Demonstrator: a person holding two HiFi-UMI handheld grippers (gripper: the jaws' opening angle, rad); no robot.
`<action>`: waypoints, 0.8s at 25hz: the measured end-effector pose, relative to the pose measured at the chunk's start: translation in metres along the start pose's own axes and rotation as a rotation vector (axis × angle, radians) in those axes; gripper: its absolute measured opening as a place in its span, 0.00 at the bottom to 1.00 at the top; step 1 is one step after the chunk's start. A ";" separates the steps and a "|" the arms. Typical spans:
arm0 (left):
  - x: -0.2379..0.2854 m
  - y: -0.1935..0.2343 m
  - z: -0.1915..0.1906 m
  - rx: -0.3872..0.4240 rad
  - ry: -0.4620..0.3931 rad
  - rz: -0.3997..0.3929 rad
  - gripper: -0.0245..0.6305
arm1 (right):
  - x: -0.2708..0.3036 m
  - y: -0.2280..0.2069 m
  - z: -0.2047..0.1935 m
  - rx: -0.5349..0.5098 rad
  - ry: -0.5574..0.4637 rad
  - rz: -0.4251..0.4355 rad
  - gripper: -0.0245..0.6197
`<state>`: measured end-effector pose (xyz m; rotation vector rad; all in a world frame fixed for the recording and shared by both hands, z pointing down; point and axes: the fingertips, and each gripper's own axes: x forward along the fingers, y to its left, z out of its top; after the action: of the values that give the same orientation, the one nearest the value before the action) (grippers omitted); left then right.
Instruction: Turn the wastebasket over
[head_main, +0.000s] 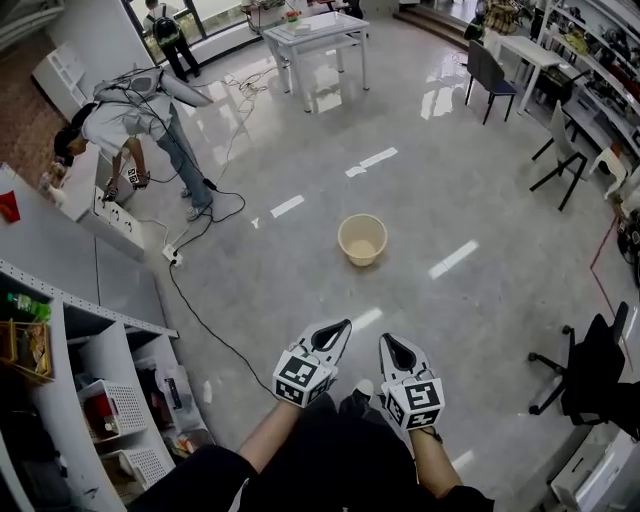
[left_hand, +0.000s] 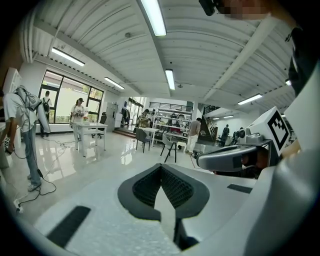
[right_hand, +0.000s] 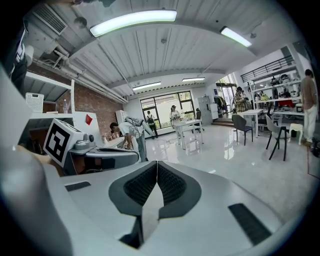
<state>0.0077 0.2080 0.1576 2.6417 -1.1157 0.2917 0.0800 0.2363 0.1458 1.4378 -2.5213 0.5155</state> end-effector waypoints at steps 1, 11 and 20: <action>0.000 -0.002 -0.002 0.002 0.004 0.002 0.05 | -0.001 -0.002 -0.002 0.006 0.001 0.001 0.05; 0.003 0.002 -0.005 0.006 0.018 0.018 0.05 | 0.002 -0.006 -0.005 0.023 0.003 0.010 0.06; 0.021 -0.001 0.001 0.022 0.023 -0.007 0.05 | 0.005 -0.023 0.003 0.029 -0.017 -0.008 0.06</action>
<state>0.0225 0.1940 0.1621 2.6540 -1.1017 0.3337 0.0968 0.2202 0.1493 1.4682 -2.5298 0.5431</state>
